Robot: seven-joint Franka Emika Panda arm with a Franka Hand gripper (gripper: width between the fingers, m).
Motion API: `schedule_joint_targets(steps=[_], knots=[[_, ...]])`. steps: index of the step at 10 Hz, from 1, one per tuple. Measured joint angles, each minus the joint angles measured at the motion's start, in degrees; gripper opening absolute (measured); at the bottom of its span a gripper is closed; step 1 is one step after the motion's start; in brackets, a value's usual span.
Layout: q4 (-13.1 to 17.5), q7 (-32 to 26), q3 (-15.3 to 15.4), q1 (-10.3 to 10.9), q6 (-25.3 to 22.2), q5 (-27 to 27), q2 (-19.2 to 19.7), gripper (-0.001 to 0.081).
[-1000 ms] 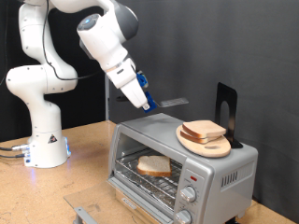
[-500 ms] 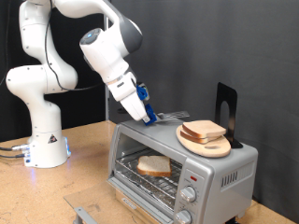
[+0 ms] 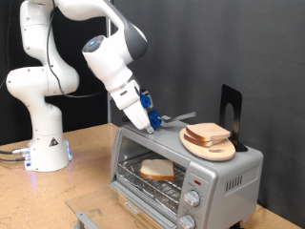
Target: Make a piece of toast with the oven
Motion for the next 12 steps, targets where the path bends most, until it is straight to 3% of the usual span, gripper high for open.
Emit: schedule_joint_targets(steps=[1, 5, 12], knots=[[0.1, -0.4, 0.0, 0.0, 0.1, 0.1, 0.1, 0.0675], [0.1, -1.3, -0.8, 0.0, -1.8, 0.3, -0.1, 0.0682], [0.7, -2.4, -8.4, -0.7, -15.4, 0.3, -7.0, 0.0682]])
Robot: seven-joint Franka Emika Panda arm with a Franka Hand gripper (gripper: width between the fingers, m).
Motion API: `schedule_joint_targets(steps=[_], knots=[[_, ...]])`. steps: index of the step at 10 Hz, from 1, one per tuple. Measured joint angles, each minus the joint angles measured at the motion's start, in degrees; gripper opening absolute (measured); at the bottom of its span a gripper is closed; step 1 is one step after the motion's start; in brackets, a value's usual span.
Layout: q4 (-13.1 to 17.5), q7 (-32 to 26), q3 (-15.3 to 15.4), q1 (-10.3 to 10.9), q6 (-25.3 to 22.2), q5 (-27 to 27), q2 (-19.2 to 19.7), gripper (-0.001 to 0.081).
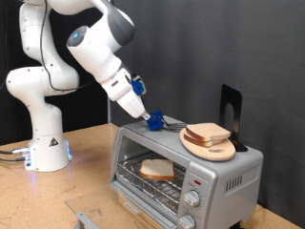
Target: Make a piece of toast with the oven
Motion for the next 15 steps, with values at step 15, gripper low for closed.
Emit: schedule_joint_targets(steps=[15], knots=[[5.3, -2.9, -10.3, -9.4, -12.0, -12.2, 1.8, 0.0682]])
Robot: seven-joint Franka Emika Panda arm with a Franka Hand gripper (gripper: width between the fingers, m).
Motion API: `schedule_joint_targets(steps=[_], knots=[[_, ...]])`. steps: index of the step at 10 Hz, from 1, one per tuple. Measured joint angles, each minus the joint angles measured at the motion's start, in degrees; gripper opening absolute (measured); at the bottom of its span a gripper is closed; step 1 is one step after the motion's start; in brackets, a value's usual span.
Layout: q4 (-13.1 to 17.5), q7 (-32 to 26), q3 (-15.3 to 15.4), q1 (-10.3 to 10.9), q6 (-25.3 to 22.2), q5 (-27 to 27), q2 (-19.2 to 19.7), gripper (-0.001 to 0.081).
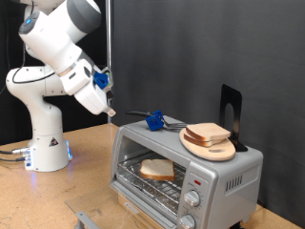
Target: Make a piece of toast with the oven
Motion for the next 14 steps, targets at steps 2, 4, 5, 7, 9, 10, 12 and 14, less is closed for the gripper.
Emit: schedule_joint_targets(steps=[2, 4, 5, 7, 9, 10, 12, 14], knots=[[0.0, 3.6, 0.2, -0.2, -2.0, -2.4, 0.2, 0.0682], [2.5, 14.6, 0.0, -1.3, -10.3, -8.6, 3.0, 0.0682], [4.6, 19.2, -0.5, -2.2, -14.3, -9.2, 5.8, 0.0682], [10.2, 26.5, -2.4, -4.1, -24.1, -12.0, 12.7, 0.0682], [14.0, 28.2, -2.6, -4.7, -27.1, -13.3, 17.1, 0.0682], [13.2, 29.3, -2.4, -4.7, -25.7, -12.8, 16.6, 0.0682], [12.2, 32.7, -3.1, -5.1, -24.1, -7.0, 16.7, 0.0682], [12.1, 34.2, -4.6, -6.2, -23.2, -2.1, 18.3, 0.0682]])
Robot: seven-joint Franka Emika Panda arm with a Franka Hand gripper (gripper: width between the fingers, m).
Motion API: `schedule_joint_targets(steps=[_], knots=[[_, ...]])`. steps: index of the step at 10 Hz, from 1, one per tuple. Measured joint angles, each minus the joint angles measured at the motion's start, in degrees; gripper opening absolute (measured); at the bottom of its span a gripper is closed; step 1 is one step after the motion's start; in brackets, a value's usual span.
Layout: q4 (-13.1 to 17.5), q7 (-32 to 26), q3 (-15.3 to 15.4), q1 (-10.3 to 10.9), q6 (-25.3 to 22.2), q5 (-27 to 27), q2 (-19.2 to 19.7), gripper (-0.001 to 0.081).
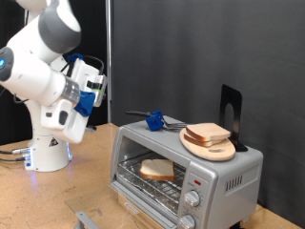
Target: Make a piece of toast with the oven
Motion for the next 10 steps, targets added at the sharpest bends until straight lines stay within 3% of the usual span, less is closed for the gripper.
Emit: schedule_joint_targets(steps=[4, 5, 8, 10], knots=[[1.1, 0.4, -2.0, -2.0, 2.3, 3.6, 3.8, 0.0682], [0.9, 0.0, -2.1, -2.0, 2.4, 3.9, 3.8, 0.0682], [-1.6, -0.6, -3.2, -2.9, 9.0, 7.8, 3.8, 0.0682], [-1.8, 0.5, -4.1, -3.8, 9.9, 7.3, 5.5, 0.0682]])
